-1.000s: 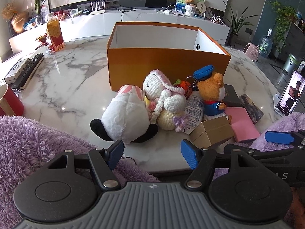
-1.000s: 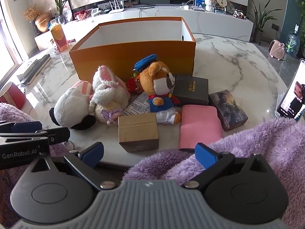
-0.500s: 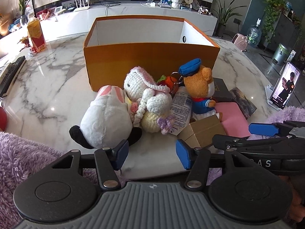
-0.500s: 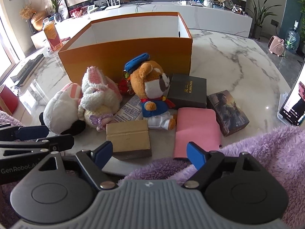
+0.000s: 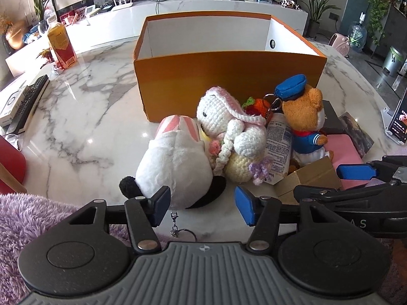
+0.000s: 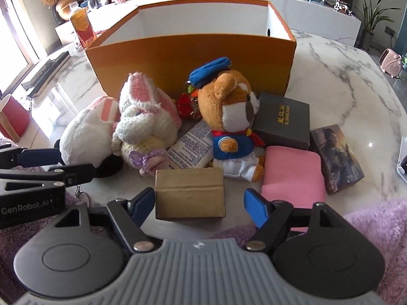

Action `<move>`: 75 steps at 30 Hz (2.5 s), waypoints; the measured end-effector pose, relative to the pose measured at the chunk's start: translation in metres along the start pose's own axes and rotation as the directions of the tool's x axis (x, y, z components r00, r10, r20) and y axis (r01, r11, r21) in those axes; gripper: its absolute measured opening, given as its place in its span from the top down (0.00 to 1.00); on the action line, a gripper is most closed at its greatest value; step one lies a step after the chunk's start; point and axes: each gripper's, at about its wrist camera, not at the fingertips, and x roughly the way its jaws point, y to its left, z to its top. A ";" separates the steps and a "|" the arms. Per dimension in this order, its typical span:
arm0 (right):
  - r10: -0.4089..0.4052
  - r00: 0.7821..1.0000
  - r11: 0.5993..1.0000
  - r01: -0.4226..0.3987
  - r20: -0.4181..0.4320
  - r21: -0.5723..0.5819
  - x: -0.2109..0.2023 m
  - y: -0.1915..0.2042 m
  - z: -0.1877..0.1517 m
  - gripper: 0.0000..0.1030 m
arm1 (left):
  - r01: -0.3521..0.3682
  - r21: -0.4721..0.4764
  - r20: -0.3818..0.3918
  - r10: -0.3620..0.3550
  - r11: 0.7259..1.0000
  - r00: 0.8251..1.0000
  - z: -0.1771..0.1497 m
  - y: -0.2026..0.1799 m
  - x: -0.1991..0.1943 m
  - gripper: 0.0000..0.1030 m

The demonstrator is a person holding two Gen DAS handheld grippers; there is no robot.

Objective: Organize objects
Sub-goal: 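Reach the right gripper to the small brown cardboard box and grasp it, then lift the brown box with the right gripper while the left gripper grasps the white-pink bunny, then lower the brown box into the orange box with the right gripper while the left drops the bunny in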

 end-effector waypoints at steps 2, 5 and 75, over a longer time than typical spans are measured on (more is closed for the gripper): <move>0.009 1.000 1.000 -0.009 -0.016 0.003 0.003 0.000 0.001 0.30 | -0.003 0.005 -0.006 0.003 1.000 1.000 0.002 0.001 0.003 0.35; 0.032 0.999 0.999 -0.032 -0.033 0.007 0.006 -0.001 0.003 0.40 | -0.007 0.010 -0.012 0.007 1.000 1.000 0.003 0.004 0.006 0.33; 0.073 0.981 0.996 -0.081 0.181 0.039 -0.017 -0.041 0.182 0.40 | 0.180 0.109 0.078 -0.189 0.978 0.979 0.210 0.040 0.024 0.44</move>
